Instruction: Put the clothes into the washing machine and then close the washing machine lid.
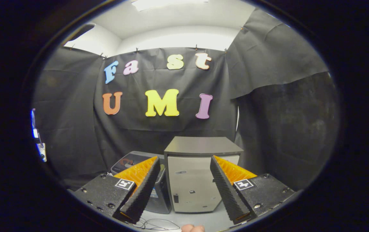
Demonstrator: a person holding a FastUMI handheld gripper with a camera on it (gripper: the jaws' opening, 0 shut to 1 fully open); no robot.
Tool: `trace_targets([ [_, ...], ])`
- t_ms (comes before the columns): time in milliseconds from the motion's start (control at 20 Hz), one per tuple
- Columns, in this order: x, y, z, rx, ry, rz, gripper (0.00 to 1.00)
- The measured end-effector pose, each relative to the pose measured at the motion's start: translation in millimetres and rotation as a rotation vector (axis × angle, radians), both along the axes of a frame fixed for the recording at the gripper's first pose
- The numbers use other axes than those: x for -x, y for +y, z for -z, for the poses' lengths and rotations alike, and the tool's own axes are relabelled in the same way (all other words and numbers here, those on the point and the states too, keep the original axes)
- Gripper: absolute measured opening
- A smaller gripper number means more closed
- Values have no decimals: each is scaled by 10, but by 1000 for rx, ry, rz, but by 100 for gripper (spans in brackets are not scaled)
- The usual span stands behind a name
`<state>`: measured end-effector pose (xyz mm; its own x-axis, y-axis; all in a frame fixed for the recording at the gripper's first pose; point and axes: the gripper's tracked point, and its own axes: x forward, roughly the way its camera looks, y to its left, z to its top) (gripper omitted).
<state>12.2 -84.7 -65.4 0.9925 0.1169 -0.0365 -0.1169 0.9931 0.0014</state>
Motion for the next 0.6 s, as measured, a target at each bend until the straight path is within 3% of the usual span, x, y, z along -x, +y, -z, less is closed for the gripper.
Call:
trace_targets([
  [600, -54, -27, 1, 0, -8, 14, 97],
])
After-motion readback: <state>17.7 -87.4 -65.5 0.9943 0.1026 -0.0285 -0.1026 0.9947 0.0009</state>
